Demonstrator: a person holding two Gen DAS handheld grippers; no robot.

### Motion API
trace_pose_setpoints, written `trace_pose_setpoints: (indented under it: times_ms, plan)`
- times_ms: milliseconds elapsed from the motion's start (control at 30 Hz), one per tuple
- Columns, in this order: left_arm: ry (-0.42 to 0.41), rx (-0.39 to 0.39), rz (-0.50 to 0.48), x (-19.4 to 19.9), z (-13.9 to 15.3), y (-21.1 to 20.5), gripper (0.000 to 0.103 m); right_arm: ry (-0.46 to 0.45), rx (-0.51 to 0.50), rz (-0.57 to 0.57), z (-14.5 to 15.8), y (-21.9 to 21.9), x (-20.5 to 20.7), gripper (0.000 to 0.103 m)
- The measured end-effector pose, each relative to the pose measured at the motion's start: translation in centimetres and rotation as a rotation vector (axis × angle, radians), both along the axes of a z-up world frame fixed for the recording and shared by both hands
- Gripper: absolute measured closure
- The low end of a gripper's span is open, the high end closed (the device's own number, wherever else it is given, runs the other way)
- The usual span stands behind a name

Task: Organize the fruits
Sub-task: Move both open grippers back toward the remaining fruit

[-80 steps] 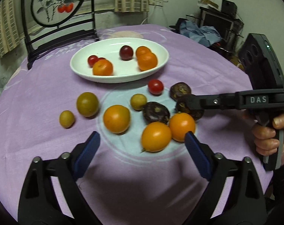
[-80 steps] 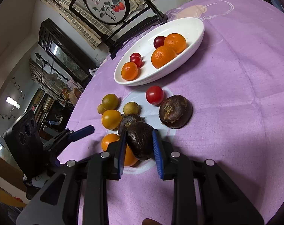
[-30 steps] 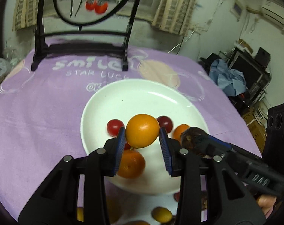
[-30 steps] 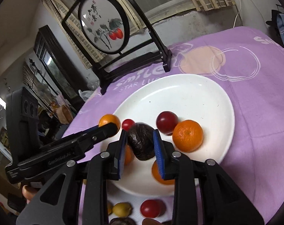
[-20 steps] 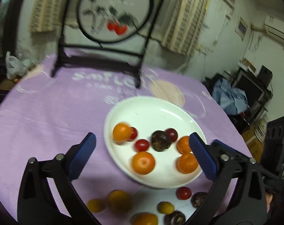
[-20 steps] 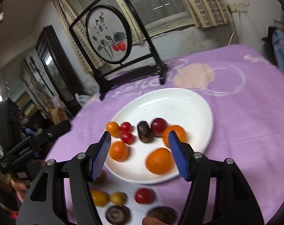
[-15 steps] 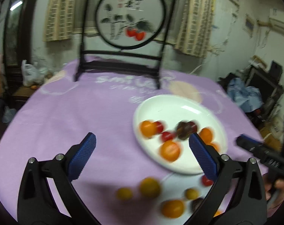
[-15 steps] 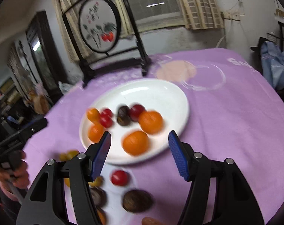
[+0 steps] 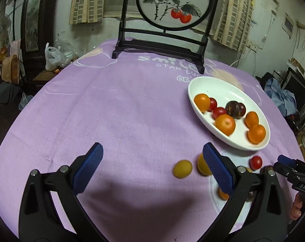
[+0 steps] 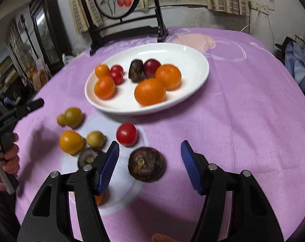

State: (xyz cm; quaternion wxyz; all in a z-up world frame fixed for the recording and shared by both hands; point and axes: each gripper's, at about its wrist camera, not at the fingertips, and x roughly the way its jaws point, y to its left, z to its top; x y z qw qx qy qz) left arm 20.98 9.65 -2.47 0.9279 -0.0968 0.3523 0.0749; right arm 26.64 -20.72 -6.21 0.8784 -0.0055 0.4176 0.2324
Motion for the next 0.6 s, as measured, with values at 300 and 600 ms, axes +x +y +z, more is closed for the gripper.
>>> trace_pose_setpoints:
  times_ms: [300, 600]
  plan:
    - [0.006, 0.076, -0.049, -0.2, -0.1, -1.8, 0.002, -0.019, -0.104, 0.042, -0.9, 1.3, -0.6, 0.039]
    - [0.005, 0.079, -0.054, -0.2, -0.1, -1.9, 0.002, -0.014, -0.173, 0.073, -1.9, 2.3, -0.8, 0.058]
